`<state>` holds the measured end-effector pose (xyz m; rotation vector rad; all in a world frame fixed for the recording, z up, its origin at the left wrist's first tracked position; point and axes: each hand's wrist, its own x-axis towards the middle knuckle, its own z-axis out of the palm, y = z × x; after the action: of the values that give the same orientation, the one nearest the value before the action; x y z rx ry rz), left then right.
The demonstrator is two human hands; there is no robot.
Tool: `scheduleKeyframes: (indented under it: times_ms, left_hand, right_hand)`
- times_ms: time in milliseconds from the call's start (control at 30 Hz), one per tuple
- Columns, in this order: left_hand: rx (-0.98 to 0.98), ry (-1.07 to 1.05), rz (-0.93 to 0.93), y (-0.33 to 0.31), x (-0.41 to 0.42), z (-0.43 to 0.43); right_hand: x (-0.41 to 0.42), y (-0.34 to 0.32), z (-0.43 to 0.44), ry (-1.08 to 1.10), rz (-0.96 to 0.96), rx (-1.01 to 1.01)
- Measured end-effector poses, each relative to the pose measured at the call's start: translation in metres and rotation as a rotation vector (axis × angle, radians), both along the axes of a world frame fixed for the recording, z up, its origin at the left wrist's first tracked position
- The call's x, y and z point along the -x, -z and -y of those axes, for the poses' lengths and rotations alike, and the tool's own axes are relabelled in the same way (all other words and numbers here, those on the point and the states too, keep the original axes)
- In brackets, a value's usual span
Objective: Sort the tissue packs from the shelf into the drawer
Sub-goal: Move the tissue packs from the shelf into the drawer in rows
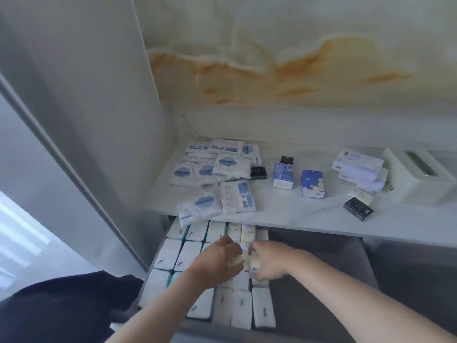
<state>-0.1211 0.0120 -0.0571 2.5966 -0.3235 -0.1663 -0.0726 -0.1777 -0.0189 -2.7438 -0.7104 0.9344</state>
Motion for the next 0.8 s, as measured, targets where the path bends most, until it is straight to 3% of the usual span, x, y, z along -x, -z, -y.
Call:
scheduleKeyframes:
  times_ms: [133, 333, 533, 800]
  left_hand:
    - [-0.197, 0.009, -0.055, 0.007, 0.01, 0.004]
    - [-0.52, 0.132, -0.015, 0.016, 0.009, 0.014]
    - [-0.587, 0.36, 0.015, 0.022, 0.008, 0.0]
    - [-0.676, 0.181, 0.112, 0.034, 0.005, -0.006]
  right_hand:
    - [0.022, 0.021, 0.001, 0.005, -0.037, 0.009]
    - [0.039, 0.051, 0.001, -0.04, 0.128, -0.032]
    - [0.043, 0.071, 0.002, -0.003, 0.197, -0.126]
    - [0.047, 0.085, -0.008, 0.187, 0.192, -0.325]
